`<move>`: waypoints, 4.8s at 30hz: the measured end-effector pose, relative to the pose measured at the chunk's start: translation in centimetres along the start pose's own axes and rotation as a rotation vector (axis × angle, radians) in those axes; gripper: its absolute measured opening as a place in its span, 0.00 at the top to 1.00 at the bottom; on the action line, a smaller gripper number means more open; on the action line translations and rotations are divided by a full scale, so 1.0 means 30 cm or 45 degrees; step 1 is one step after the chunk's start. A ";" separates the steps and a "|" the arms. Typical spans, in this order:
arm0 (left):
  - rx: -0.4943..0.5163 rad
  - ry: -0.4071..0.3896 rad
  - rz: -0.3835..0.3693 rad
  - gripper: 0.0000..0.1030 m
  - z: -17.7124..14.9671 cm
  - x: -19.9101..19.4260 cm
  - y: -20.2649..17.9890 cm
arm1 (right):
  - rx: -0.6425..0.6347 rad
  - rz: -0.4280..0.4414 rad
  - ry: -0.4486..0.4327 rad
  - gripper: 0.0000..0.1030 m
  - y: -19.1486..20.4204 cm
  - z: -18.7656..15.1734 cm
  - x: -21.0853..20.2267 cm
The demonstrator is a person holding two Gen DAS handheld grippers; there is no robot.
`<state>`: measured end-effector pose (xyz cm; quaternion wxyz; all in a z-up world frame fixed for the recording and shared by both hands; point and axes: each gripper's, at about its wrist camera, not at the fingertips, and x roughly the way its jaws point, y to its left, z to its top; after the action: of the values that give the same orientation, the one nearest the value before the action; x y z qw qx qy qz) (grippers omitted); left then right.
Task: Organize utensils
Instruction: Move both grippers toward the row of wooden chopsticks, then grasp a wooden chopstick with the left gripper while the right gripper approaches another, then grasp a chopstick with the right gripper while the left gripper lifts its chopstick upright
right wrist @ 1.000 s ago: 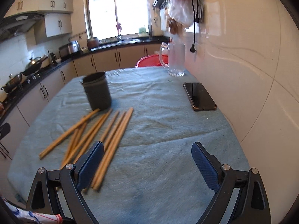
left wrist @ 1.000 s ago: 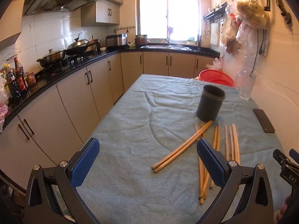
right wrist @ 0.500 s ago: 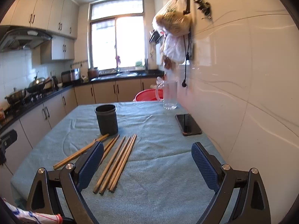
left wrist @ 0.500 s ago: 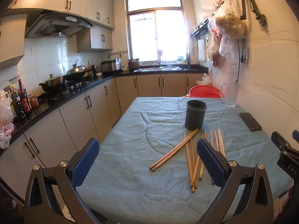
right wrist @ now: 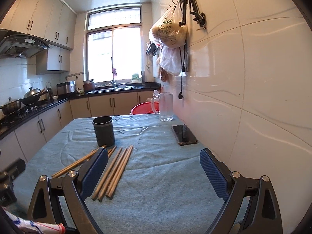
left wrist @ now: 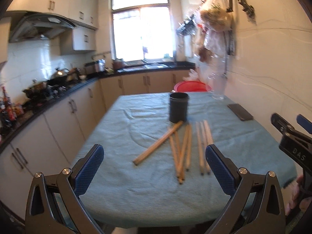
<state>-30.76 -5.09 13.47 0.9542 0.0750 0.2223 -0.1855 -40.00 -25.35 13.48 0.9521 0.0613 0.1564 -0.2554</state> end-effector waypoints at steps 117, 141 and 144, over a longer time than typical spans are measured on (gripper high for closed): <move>-0.341 0.811 -0.204 0.79 0.013 0.875 0.368 | -0.218 0.158 0.859 0.37 0.111 -0.144 0.807; 0.064 1.074 -0.143 0.75 0.094 1.084 0.311 | -0.384 0.307 1.331 0.65 0.222 -0.051 1.079; 0.061 1.146 -0.177 0.75 0.110 1.120 0.323 | -0.386 0.311 1.416 0.67 0.236 -0.036 1.131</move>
<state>2.27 -7.68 1.82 0.7461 0.1549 0.6149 -0.2030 -8.86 -34.90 1.56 0.7477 0.0668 0.6589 -0.0481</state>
